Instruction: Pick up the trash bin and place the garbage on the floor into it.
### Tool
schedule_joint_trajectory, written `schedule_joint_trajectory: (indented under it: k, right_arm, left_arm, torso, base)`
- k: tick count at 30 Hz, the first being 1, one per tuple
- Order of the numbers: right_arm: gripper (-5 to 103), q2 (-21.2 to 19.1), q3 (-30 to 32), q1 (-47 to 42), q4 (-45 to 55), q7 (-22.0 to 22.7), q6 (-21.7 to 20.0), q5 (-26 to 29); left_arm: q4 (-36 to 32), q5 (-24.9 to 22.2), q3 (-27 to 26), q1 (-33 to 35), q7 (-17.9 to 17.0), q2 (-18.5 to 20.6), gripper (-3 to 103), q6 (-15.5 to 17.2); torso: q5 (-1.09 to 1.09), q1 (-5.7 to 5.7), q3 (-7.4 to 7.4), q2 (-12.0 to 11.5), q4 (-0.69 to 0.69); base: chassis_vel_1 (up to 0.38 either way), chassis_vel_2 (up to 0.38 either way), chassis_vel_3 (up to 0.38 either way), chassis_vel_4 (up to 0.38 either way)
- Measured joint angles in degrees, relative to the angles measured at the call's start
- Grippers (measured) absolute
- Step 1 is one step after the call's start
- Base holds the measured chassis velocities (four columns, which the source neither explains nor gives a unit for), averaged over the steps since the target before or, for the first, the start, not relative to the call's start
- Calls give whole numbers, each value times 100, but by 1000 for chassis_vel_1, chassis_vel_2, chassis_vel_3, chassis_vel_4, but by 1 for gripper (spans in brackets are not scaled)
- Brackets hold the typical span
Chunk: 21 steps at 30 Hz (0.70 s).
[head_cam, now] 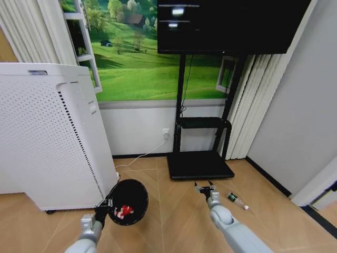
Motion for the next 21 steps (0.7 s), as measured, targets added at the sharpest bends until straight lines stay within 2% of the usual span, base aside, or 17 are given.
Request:
schedule_joint_trajectory:
  k: [3, 5, 10, 21]
  right_arm:
    - [100, -11, 40, -74, 59, -34, 30, -68]
    - [100, -22, 95, -184, 113, -224, 272, -355]
    - [100, 19, 108, -238, 116, -364, 584, -575]
    - [100, 79, 24, -199, -46, -499, 820, -451]
  left_arm:
    - [-64, 47, -44, 138, 11, -43, 7, -31]
    - [-130, 102, -111, 286, 31, -72, 7, -79]
    - [-156, 113, -166, 288, 34, -72, 7, -94]
    - [-97, 136, -189, 253, 44, -116, 7, -124]
  torso:
    - [-1, 0, 0, 0, -1]
    - [-1, 0, 0, 0, 0]
    - [-1, 0, 0, 0, -1]
    - [-2, 1, 1, 0, -1]
  base:
    - [0, 0, 0, 0]
    - [0, 0, 0, 0]
    - [0, 0, 0, 0]
    - [61, 55, -57, -60]
